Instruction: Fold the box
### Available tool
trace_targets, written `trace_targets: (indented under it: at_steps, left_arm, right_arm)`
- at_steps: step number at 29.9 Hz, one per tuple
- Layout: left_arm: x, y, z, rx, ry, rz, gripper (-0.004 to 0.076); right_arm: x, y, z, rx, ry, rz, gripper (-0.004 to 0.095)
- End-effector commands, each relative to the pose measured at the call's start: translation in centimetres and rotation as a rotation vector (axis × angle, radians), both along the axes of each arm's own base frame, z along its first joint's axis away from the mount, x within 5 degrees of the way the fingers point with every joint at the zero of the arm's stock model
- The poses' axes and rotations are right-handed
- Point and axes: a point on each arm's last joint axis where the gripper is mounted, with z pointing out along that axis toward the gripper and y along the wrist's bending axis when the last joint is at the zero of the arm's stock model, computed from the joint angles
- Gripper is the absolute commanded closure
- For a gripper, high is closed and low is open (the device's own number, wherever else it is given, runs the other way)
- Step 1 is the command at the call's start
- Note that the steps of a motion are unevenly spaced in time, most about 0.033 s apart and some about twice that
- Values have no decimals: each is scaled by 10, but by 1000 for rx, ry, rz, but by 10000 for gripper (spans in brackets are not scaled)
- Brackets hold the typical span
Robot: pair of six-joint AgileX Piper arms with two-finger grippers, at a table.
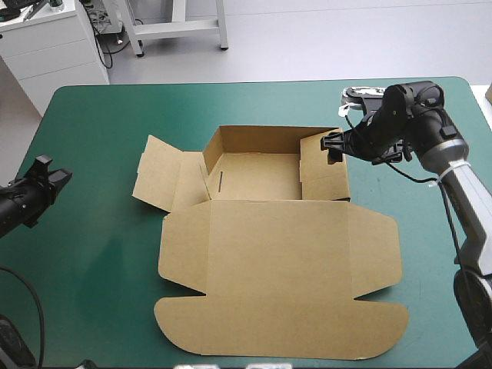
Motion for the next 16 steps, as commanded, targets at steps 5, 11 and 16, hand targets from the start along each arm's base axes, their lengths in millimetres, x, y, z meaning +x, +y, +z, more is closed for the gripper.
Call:
trace_targets:
  at_steps: [5,11,16]
  left_arm:
    - [0,-5,19,-25,-75,-4,756]
    - [1,-6,19,-22,-76,-8,756]
    - [4,-10,17,-16,-69,-17,756]
  right_arm:
    - [11,7,-5,-17,-34,-19,100]
    - [32,13,-39,-18,47,-24,100]
    - [43,16,-60,-27,87,-25,102]
